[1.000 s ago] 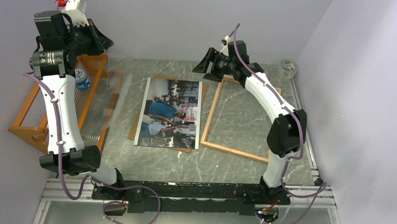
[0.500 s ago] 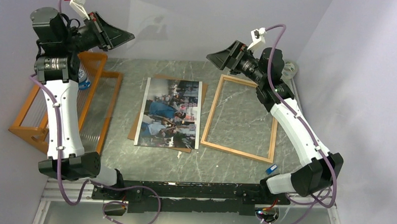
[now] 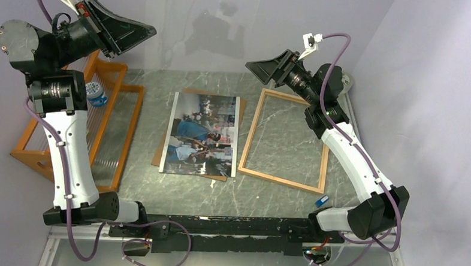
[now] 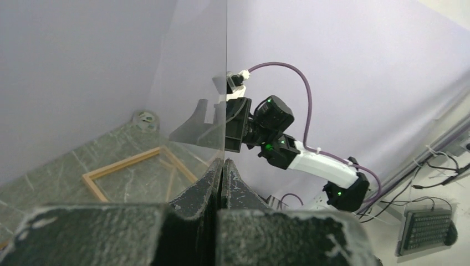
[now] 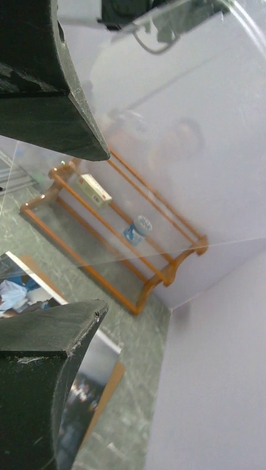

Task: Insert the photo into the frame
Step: Pick up the photo frame item at the center of the board.

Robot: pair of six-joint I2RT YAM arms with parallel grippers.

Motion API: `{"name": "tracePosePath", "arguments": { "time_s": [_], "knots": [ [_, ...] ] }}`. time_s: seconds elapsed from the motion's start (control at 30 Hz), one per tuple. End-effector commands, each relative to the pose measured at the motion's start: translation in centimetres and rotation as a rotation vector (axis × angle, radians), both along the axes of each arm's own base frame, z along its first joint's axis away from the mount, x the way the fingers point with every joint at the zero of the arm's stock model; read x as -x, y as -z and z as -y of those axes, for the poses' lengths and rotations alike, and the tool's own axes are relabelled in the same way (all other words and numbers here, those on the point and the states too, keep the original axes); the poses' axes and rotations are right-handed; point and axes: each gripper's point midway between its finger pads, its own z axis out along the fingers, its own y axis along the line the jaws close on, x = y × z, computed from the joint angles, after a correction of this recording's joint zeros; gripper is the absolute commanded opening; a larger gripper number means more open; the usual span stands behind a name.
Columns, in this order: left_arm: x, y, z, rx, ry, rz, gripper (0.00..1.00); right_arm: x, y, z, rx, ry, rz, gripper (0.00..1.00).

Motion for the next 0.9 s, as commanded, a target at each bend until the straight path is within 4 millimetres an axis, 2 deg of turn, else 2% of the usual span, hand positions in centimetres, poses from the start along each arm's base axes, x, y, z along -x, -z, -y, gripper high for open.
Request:
{"name": "tracePosePath", "arguments": {
  "time_s": [0.0,0.17,0.33,0.6,0.73,0.87],
  "knots": [
    [4.4,-3.3,1.0,0.009,0.063,0.132,0.03,4.0,-5.5,-0.6,-0.081,-0.139,0.227,0.99],
    [6.3,-4.6,1.3,0.015,0.060,0.185,0.03,3.7,-5.6,-1.0,-0.081,-0.139,0.208,0.97],
    [6.3,-4.7,1.2,0.029,0.024,0.173,0.02,6.0,-6.4,-2.1,-0.104,-0.258,0.260,0.91],
    [3.8,-4.4,0.0,0.138,-0.088,0.040,0.02,8.9,-7.7,-3.3,-0.215,-0.446,0.280,0.73],
    [2.6,-4.2,-0.6,0.170,-0.140,-0.005,0.02,9.5,-7.5,-3.2,-0.261,-0.478,0.266,0.60],
    [1.9,-4.1,-1.0,0.199,-0.180,-0.029,0.03,10.1,-7.1,-3.0,-0.284,-0.496,0.258,0.56]
  ]
}}
